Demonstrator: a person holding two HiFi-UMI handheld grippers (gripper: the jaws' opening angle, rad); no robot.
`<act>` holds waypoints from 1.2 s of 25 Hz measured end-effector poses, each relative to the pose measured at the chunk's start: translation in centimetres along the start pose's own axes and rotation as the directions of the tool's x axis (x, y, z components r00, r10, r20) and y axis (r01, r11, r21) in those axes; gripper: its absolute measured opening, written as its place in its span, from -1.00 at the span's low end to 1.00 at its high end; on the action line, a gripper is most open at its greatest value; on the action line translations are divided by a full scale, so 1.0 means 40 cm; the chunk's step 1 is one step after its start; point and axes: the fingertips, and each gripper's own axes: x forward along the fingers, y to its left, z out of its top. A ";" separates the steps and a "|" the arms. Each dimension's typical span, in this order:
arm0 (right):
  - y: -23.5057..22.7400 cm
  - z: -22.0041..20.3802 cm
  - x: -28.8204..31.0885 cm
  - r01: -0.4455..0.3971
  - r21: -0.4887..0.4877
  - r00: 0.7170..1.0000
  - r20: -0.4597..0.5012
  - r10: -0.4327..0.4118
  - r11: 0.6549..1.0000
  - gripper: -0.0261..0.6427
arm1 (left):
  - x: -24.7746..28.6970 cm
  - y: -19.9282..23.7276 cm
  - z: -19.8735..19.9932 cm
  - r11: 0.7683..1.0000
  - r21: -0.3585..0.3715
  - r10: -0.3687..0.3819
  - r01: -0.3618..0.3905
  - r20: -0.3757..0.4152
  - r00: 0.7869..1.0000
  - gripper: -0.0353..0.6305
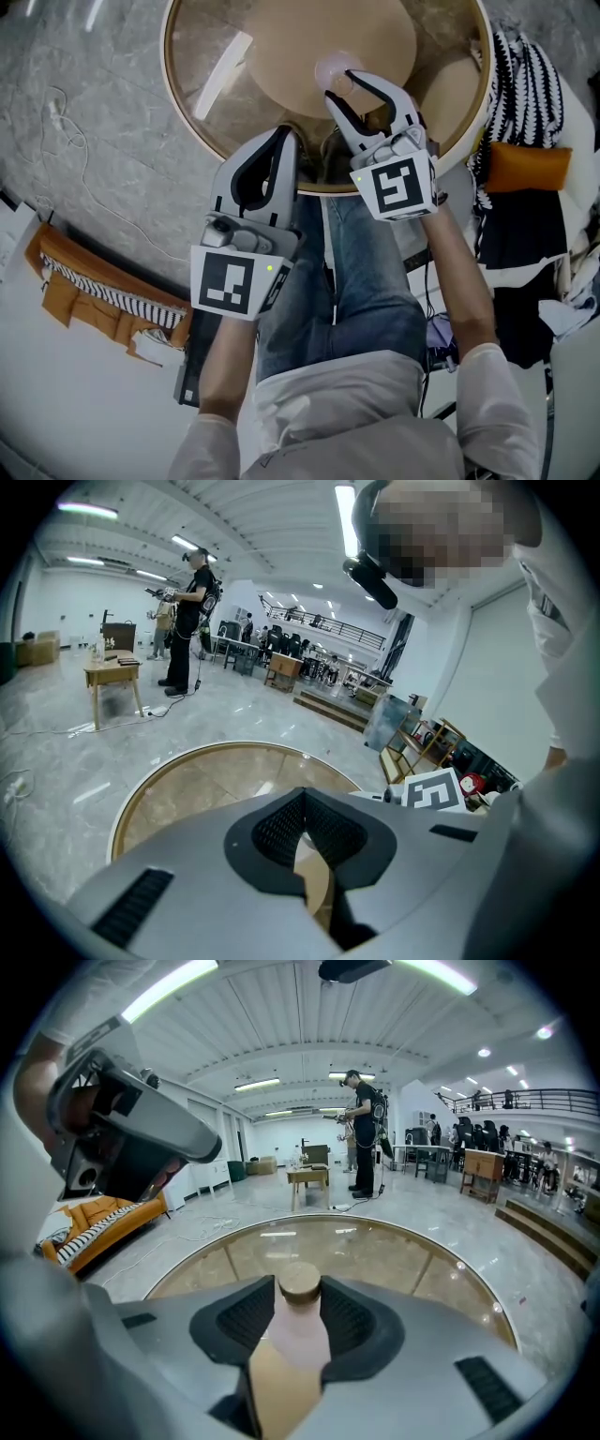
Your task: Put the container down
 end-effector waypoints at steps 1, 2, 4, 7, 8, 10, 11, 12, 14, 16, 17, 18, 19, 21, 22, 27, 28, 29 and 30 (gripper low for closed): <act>0.000 0.000 -0.003 0.003 0.003 1.000 -0.008 -0.003 1.000 -0.44 | -0.003 -0.001 0.003 1.000 0.002 -0.003 0.003 0.002 1.000 -0.84; 0.001 0.000 -0.007 0.006 0.007 1.000 -0.012 -0.006 1.000 -0.43 | -0.008 -0.003 0.004 1.000 0.004 -0.006 0.006 0.003 1.000 -0.84; 0.004 0.000 -0.016 0.016 0.014 1.000 -0.015 -0.016 1.000 -0.43 | -0.016 -0.011 0.002 1.000 0.011 -0.013 0.013 0.004 1.000 -0.84; 0.004 0.007 -0.029 0.033 0.024 0.999 0.001 -0.033 0.999 -0.43 | -0.028 -0.018 0.005 1.000 0.012 -0.022 0.022 0.011 1.000 -0.84; 0.005 0.010 -0.032 0.037 0.028 0.999 0.001 -0.037 0.999 -0.43 | -0.033 -0.016 0.007 1.000 0.011 -0.023 0.023 0.014 1.000 -0.84; 0.006 0.013 -0.034 0.044 0.044 0.999 -0.007 -0.044 0.998 -0.43 | -0.039 -0.008 0.011 1.000 0.011 -0.022 0.022 0.016 1.000 -0.84; 0.005 0.014 -0.035 0.047 0.052 0.999 -0.011 -0.047 0.998 -0.44 | -0.042 -0.005 0.012 1.000 0.012 -0.022 0.021 0.015 1.000 -0.84; 0.004 0.015 -0.038 0.051 0.057 0.999 -0.012 -0.050 0.997 -0.46 | -0.045 -0.005 0.011 1.000 0.014 -0.022 0.022 0.013 1.000 -0.84; 0.004 0.019 -0.049 0.058 0.063 0.998 -0.009 -0.057 0.996 -0.49 | -0.052 -0.011 0.011 0.999 0.021 -0.028 0.028 0.011 1.000 -0.84; 0.008 0.021 -0.058 0.062 0.069 0.998 -0.008 -0.062 0.996 -0.50 | -0.058 -0.018 0.014 0.999 0.027 -0.037 0.037 0.011 0.999 -0.84; 0.009 0.022 -0.061 0.065 0.070 0.998 -0.007 -0.065 0.995 -0.50 | -0.061 -0.021 0.016 0.999 0.029 -0.041 0.040 0.013 0.999 -0.84; 0.010 0.024 -0.065 0.068 0.073 0.998 -0.006 -0.068 0.995 -0.51 | -0.064 -0.024 0.018 0.999 0.031 -0.044 0.044 0.014 0.999 -0.84; 0.010 0.026 -0.069 0.072 0.079 0.997 -0.003 -0.072 0.994 -0.51 | -0.067 -0.026 0.020 0.998 0.033 -0.047 0.047 0.015 0.999 -0.84; 0.014 0.031 -0.076 0.078 0.096 0.997 -0.001 -0.078 0.992 -0.52 | -0.074 -0.031 0.022 0.998 0.035 -0.051 0.050 0.017 0.999 -0.84; 0.016 0.033 -0.078 0.080 0.100 0.997 -0.001 -0.080 0.992 -0.53 | -0.078 -0.033 0.023 0.998 0.036 -0.052 0.052 0.018 0.998 -0.84; 0.026 0.049 -0.100 0.093 0.106 0.996 0.004 -0.094 0.990 -0.56 | -0.100 -0.049 0.032 0.997 0.042 -0.065 0.064 0.026 0.998 -0.84; 0.026 0.053 -0.104 0.097 0.111 0.995 0.006 -0.099 0.989 -0.57 | -0.105 -0.050 0.034 0.997 0.045 -0.065 0.064 0.026 0.998 -0.84; 0.026 0.058 -0.108 0.101 0.117 0.995 0.008 -0.103 0.988 -0.60 | -0.109 -0.050 0.036 0.997 0.049 -0.063 0.061 0.026 0.998 -0.84; 0.026 0.064 -0.112 0.105 0.121 0.994 0.009 -0.107 0.987 -0.63 | -0.113 -0.048 0.039 0.997 0.053 -0.058 0.057 0.025 0.998 -0.84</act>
